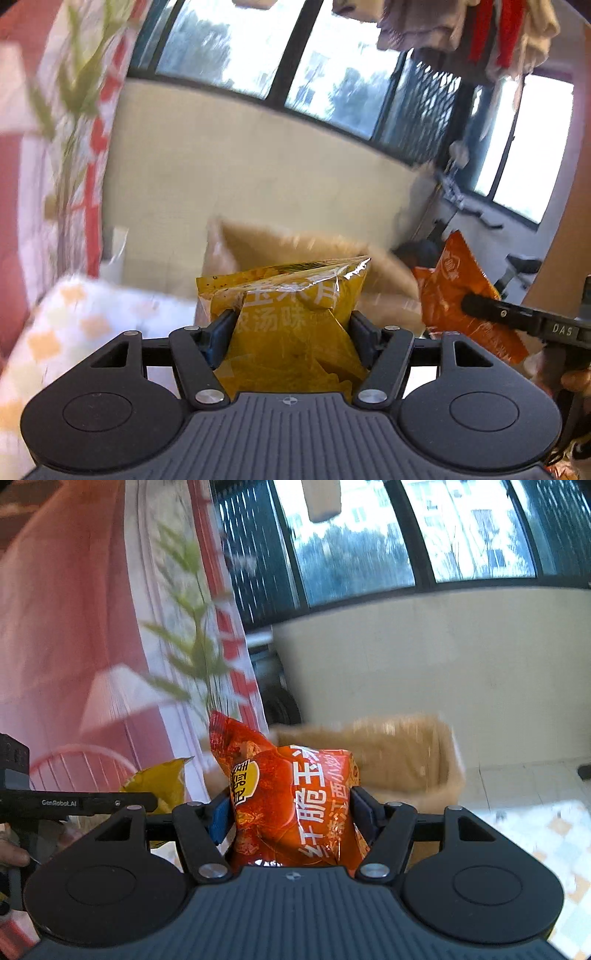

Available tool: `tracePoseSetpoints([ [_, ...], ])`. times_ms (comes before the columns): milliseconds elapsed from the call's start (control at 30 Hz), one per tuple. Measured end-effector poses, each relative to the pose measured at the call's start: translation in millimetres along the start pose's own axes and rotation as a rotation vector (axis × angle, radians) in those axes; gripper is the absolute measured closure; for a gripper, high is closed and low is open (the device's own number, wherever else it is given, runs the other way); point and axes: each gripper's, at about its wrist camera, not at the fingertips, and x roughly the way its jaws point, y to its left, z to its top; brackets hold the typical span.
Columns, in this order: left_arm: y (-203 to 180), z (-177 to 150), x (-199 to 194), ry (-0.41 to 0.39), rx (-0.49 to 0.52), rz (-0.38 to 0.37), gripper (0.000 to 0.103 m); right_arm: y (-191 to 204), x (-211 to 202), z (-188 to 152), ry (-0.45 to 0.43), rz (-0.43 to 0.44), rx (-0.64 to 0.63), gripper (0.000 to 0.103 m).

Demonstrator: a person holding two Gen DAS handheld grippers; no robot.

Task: Organize snacks
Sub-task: 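Carry both bags over the box and open both tools to drop them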

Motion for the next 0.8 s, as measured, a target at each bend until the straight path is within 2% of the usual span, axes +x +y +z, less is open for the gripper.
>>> tracePoseSetpoints([
  [167, -21.9, 37.4, 21.0, -0.059, 0.073, -0.028, 0.035, -6.4, 8.4, 32.1, -0.074, 0.010, -0.004, 0.037],
  [333, -32.3, 60.8, 69.0, -0.065, 0.090, -0.007, 0.035, -31.9, 51.6, 48.9, -0.075, -0.018, 0.043, 0.037],
  [500, -33.4, 73.8, 122.6, -0.011, 0.091, 0.033, 0.035, -61.8, 97.3, 47.7, -0.050, -0.080, 0.099, 0.037],
  [633, -34.4, 69.4, 154.9, 0.030, 0.108, 0.047, 0.034, -78.0, 119.4, 36.1, -0.006, -0.122, 0.155, 0.035],
  [767, -31.2, 64.7, 171.0, 0.073, 0.108, 0.082, 0.025, -85.3, 125.6, 25.8, 0.038, -0.151, 0.172, 0.030],
  [800, -26.7, 64.2, 169.3, 0.077, 0.098, 0.089, 0.023, -86.3, 125.1, 23.7, 0.049, -0.156, 0.171, 0.027],
])
